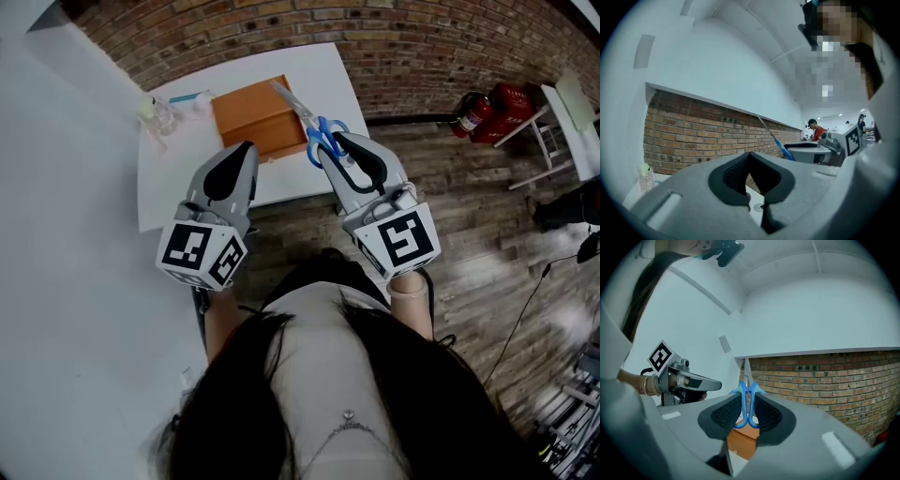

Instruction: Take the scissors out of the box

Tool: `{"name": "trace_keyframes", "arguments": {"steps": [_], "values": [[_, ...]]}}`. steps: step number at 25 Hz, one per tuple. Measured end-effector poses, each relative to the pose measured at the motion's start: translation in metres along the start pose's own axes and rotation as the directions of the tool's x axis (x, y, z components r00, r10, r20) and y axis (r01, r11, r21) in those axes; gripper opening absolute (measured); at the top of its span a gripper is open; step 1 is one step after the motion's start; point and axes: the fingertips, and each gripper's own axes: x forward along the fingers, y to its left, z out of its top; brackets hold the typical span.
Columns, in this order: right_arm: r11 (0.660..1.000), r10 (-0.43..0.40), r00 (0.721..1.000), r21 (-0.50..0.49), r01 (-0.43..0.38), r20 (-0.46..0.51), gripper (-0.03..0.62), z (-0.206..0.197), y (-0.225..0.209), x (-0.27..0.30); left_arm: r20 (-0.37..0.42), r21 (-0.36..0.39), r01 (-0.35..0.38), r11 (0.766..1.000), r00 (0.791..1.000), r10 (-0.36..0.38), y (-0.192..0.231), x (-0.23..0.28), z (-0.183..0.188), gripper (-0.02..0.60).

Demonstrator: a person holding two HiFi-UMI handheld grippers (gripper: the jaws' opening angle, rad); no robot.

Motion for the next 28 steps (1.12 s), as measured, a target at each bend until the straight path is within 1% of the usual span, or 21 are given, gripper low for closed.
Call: {"name": "trace_keyframes", "arguments": {"steps": [6, 12, 17, 28], "values": [[1.000, -0.014, 1.000, 0.022, 0.014, 0.023, 0.098, 0.010, -0.024, -0.001, -0.004, 0.003, 0.006, 1.000, 1.000, -0.006, -0.004, 0.021, 0.008, 0.000], [1.000, -0.023, 0.999, 0.013, 0.022, 0.036, 0.098, 0.011, -0.022, -0.007, 0.007, 0.010, 0.005, 1.000, 1.000, -0.005, -0.008, 0.016, 0.006, 0.000], [1.000, -0.018, 0.999, 0.018, 0.018, 0.029, 0.098, 0.011, -0.030, -0.001, 0.001, 0.008, 0.001, 1.000, 1.000, -0.001, -0.004, 0.025, 0.009, 0.000], [1.000, -0.001, 1.000, 0.020, 0.000, 0.028, 0.098, 0.002, -0.033, 0.002, -0.015, 0.016, -0.003, 1.000, 1.000, 0.003, -0.008, 0.031, 0.000, 0.000]]}}
